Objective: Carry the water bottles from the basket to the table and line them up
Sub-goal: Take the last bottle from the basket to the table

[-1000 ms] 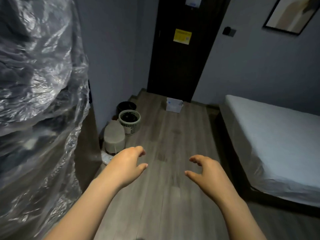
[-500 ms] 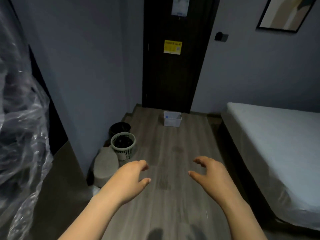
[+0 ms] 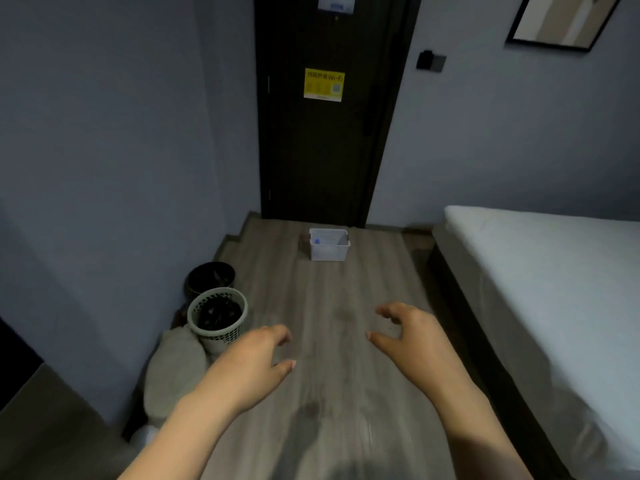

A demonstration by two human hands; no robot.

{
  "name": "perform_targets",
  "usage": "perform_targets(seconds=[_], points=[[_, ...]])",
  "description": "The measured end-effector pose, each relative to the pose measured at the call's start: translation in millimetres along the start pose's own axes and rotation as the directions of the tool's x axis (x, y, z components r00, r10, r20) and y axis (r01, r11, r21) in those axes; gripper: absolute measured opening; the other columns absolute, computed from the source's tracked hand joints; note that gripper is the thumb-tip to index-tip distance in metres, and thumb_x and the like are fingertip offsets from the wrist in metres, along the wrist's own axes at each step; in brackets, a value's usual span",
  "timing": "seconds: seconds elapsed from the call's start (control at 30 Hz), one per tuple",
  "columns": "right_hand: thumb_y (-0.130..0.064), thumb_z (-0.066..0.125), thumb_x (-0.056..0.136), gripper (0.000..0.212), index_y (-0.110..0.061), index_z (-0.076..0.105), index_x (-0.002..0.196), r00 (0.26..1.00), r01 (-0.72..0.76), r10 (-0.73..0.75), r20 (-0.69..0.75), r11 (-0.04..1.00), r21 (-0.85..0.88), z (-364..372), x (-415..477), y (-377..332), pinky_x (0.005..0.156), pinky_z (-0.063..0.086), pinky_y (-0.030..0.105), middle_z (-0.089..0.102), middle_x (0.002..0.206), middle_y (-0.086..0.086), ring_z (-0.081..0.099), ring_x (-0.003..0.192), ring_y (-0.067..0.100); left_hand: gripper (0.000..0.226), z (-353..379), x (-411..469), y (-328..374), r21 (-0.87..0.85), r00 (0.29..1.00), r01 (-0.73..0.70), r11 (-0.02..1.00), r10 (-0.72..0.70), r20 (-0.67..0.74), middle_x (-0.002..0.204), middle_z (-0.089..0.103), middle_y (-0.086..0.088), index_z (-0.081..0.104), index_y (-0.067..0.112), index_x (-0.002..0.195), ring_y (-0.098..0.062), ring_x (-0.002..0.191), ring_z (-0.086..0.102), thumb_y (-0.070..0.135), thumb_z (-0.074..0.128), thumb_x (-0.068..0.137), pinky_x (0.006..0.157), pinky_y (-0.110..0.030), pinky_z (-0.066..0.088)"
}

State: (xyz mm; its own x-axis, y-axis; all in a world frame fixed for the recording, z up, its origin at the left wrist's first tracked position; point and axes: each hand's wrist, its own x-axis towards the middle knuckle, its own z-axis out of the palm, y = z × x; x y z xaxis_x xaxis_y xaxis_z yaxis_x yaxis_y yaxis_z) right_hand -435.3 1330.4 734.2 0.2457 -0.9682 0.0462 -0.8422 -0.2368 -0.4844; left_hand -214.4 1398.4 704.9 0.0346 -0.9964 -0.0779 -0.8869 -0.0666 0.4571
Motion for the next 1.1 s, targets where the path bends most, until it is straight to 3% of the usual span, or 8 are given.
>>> perform_targets(seconds=[0.13, 0.5, 0.73, 1.1], points=[[-0.036, 0.068, 0.082, 0.05, -0.024, 0.056, 0.129, 0.999, -0.015, 0.014, -0.037, 0.999, -0.03, 9.6, 74.8, -15.6, 0.096, 0.046, 0.024, 0.06, 0.127, -0.007, 0.055, 0.118, 0.008, 0.036, -29.1, 77.6, -29.2, -0.011, 0.999, -0.022, 1.0, 0.022, -0.04, 0.121, 0.059, 0.004, 0.054, 0.022, 0.118, -0.013, 0.114, 0.054, 0.039, 0.06, 0.087, 0.096, -0.027, 0.042], [-0.043, 0.063, 0.085, 0.047, -0.03, 0.051, 0.129, 0.995, -0.088, 0.09, 0.032, 0.995, -0.047, 39.9, 227.5, -23.5, 0.098, 0.045, 0.021, 0.054, 0.131, -0.012, 0.053, 0.116, 0.004, 0.034, -79.8, 255.3, -70.0, -0.033, 0.998, -0.057, 0.998, 0.057, -0.011, 0.12, 0.06, 0.002, 0.056, 0.018, 0.117, -0.014, 0.112, 0.053, 0.034, 0.062, 0.087, 0.091, -0.024, 0.04], [-0.041, 0.062, 0.086, 0.045, -0.031, 0.05, 0.128, 0.993, -0.092, 0.095, 0.068, 0.994, -0.055, 45.1, 340.1, 8.2, 0.097, 0.044, 0.02, 0.054, 0.13, -0.012, 0.052, 0.117, 0.004, 0.037, -79.7, 371.4, -66.7, -0.016, 0.999, -0.044, 0.999, 0.044, 0.028, 0.128, 0.056, 0.004, 0.052, 0.021, 0.122, -0.012, 0.121, 0.05, 0.037, 0.059, 0.09, 0.097, -0.022, 0.04], [-0.043, 0.062, 0.086, 0.045, -0.032, 0.05, 0.128, 0.995, -0.05, 0.054, 0.087, 0.998, -0.044, 31.4, 545.7, 60.1, 0.094, 0.042, 0.017, 0.055, 0.13, -0.014, 0.052, 0.116, 0.001, 0.035, -83.5, 563.3, -47.0, -0.058, 0.999, 0.001, 0.998, 0.001, 0.035, 0.127, 0.056, 0.004, 0.053, 0.022, 0.121, -0.01, 0.119, 0.051, 0.036, 0.059, 0.089, 0.097, -0.021, 0.041]])
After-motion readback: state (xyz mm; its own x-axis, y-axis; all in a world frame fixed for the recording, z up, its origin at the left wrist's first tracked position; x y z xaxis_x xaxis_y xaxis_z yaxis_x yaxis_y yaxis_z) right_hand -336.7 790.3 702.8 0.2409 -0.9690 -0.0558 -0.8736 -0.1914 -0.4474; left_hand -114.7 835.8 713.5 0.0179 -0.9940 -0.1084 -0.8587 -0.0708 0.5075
